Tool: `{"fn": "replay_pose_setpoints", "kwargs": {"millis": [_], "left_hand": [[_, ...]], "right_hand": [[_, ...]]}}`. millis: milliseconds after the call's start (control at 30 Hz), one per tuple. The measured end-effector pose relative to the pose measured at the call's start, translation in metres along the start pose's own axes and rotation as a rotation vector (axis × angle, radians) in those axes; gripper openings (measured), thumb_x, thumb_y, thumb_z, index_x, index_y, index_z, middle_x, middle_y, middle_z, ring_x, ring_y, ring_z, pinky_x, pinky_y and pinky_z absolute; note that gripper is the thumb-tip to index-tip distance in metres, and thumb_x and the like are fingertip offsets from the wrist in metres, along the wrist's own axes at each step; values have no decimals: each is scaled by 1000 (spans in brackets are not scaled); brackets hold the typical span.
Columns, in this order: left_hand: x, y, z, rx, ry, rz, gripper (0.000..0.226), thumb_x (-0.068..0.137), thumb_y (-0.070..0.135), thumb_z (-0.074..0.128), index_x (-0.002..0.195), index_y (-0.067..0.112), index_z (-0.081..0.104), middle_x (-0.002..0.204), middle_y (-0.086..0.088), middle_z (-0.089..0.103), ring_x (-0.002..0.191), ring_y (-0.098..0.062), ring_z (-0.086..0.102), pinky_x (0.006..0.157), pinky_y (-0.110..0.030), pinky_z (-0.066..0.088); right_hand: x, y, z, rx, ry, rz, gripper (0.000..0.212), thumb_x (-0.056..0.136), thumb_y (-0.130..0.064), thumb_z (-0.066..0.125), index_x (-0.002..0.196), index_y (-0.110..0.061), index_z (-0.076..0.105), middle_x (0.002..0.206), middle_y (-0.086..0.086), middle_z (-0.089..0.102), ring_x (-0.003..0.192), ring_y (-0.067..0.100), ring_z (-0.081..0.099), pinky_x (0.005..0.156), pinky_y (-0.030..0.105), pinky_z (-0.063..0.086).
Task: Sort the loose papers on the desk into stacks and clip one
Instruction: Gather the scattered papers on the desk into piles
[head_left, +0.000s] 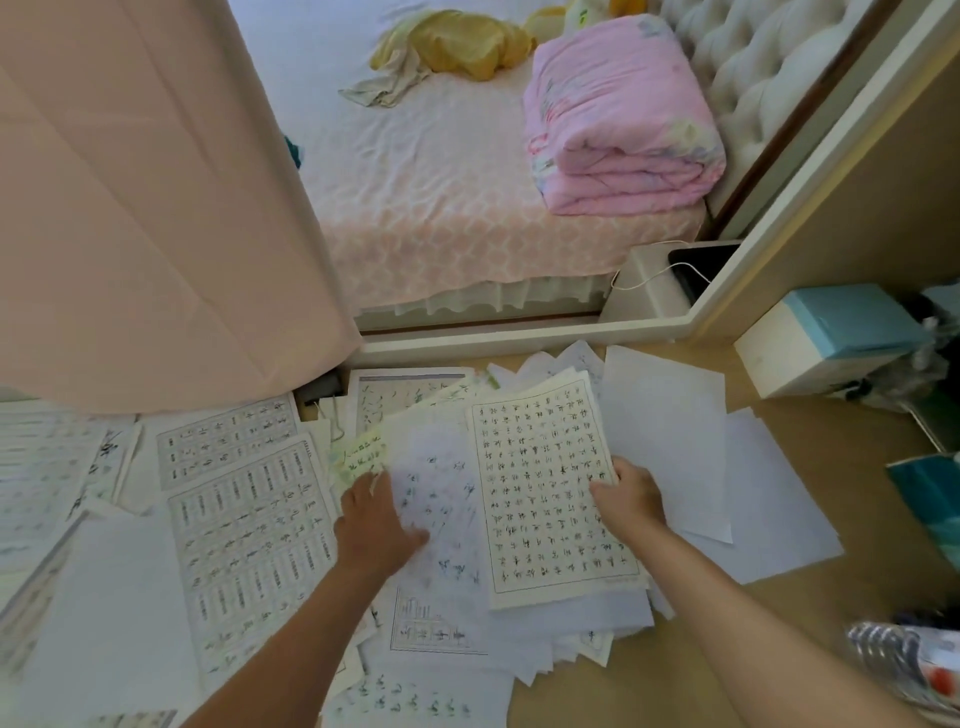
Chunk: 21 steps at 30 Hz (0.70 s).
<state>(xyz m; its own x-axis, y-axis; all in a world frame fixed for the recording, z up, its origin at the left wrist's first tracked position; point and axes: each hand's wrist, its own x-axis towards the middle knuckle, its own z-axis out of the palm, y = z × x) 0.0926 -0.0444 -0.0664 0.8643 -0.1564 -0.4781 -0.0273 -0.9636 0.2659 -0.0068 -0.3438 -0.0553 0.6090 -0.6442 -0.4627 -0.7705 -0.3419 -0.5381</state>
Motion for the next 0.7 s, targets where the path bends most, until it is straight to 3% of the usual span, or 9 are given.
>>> {"fn": "replay_pose_setpoints", "kwargs": {"millis": [67, 133, 233, 367, 400, 467, 533, 600, 700], "left_hand": [[-1, 1, 4, -66, 15, -44, 101, 72, 46, 80, 150, 16, 23, 150, -12, 22, 137, -33, 24, 104, -49, 38], [-2, 2, 5, -238, 25, -78, 85, 75, 29, 81, 144, 12, 34, 140, -15, 34, 130, -34, 37, 102, -45, 41], [1, 2, -1, -431, -5, -117, 48, 82, 12, 71, 127, 11, 55, 122, -9, 58, 107, -25, 57, 85, -34, 47], [-3, 3, -17, -424, -84, -77, 11, 88, 9, 58, 94, 16, 64, 92, -3, 64, 82, -19, 57, 66, -26, 40], [-4, 1, -20, -406, -90, -57, 10, 91, 10, 56, 89, 17, 63, 89, -3, 64, 80, -19, 58, 65, -26, 40], [-4, -8, -26, -361, -96, -42, 13, 95, 16, 53, 95, 17, 66, 95, -3, 66, 89, -23, 62, 71, -28, 44], [0, -19, -32, -299, -102, -29, 24, 97, 18, 52, 116, 13, 65, 113, -6, 66, 106, -27, 61, 87, -33, 47], [3, -26, -41, -272, -126, 6, 34, 99, 16, 49, 131, 11, 58, 130, -6, 61, 119, -28, 56, 102, -37, 44], [6, -22, -59, -267, -185, 107, 39, 101, 9, 45, 140, 7, 50, 140, -4, 51, 133, -25, 46, 110, -33, 33]], "right_hand": [[0, -9, 9, 99, -23, 45, 40, 79, -17, 64, 116, -31, 56, 114, 1, 54, 84, 18, 63, 66, 29, 56], [0, -12, 17, 146, -69, 79, 50, 78, -13, 68, 123, -26, 51, 111, -4, 58, 86, 16, 62, 59, 24, 50], [0, -7, 20, 3, -56, 40, 28, 83, -11, 60, 108, -23, 63, 107, -3, 66, 80, 17, 63, 60, 26, 51], [-2, 1, 2, -164, 103, -72, 31, 92, -9, 50, 114, -21, 68, 120, 8, 58, 77, 20, 57, 65, 29, 47], [-3, 3, -5, -189, 137, -110, 25, 93, -8, 49, 103, -18, 70, 113, 9, 62, 74, 21, 57, 61, 31, 48], [0, 5, -21, -159, 112, -155, 19, 92, -10, 51, 80, -13, 65, 84, 7, 68, 66, 27, 59, 60, 38, 51], [2, 5, -39, 19, -105, -153, 17, 92, -14, 58, 77, -15, 65, 72, 1, 68, 67, 27, 63, 62, 37, 52], [3, 3, -48, 79, -320, -155, 10, 91, -15, 63, 84, -14, 70, 83, 8, 73, 79, 31, 70, 73, 44, 58], [-3, -6, -42, 20, -407, -222, 7, 89, -21, 66, 93, -18, 71, 97, 12, 72, 88, 32, 70, 79, 50, 58]]}}
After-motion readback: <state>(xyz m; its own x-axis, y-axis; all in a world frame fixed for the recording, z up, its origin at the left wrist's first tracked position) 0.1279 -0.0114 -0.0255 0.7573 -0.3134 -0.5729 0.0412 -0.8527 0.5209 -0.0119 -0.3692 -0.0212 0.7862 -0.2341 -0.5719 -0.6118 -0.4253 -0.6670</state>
